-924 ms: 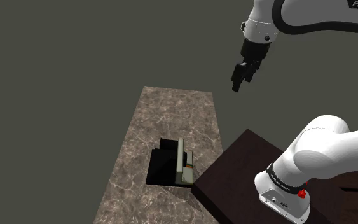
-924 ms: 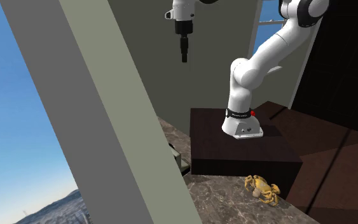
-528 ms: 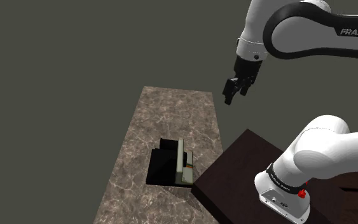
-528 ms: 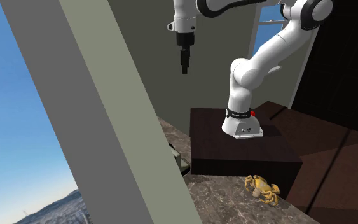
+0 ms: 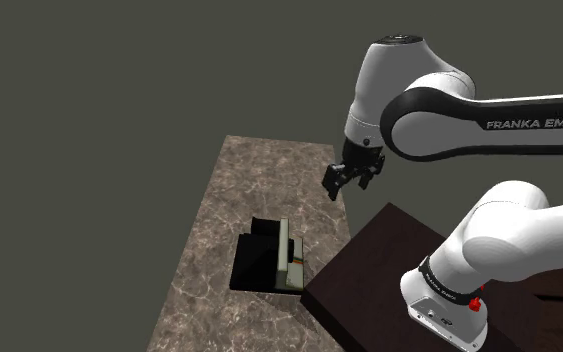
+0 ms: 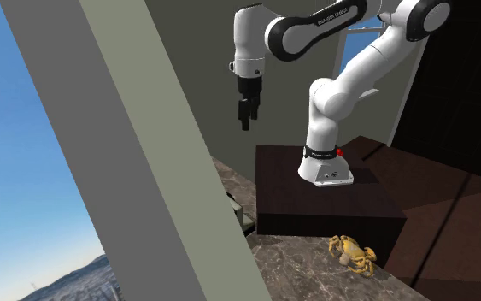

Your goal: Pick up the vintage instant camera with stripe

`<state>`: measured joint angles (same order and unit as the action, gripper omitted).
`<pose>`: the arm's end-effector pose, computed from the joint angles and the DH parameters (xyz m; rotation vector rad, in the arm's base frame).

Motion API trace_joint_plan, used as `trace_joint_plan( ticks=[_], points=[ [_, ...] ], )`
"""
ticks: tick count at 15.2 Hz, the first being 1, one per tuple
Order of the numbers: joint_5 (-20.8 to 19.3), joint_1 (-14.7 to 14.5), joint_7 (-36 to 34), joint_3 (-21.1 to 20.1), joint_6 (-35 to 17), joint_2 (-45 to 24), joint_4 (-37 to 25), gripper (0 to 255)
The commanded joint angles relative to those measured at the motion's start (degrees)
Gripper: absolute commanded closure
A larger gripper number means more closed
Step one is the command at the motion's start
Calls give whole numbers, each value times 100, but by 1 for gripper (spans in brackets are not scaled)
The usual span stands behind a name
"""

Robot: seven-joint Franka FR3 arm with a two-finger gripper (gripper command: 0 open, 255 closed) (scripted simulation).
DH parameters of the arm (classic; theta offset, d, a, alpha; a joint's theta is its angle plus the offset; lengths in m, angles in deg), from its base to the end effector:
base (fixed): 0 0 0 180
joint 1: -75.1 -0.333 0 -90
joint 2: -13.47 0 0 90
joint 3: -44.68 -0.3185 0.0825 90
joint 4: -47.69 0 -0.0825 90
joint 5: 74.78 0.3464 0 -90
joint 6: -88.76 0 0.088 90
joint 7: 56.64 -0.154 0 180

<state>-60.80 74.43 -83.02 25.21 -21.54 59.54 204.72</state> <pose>0.2509 0.1105 0.3980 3.0815 -0.4683 -0.0350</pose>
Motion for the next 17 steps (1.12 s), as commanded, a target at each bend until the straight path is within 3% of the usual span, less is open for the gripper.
trace_joint_plan(
  ticks=[1, 7, 11, 14, 16, 17],
  points=[
    [253, -33, -474, -337, -424, -227, 153, 0],
    [783, 76, -1789, -1362, -1787, -1315, 305, 0],
    [780, 430, -2796, -2140, -2789, -2358, 174, 0],
    [296, 950, -3811, -2806, -3552, -3301, -22, 0],
    [-544, 1463, -4821, -3279, -4030, -4050, -194, 0],
    [-1254, 1721, -5525, -3450, -4231, -4493, -300, 0]
  ],
)
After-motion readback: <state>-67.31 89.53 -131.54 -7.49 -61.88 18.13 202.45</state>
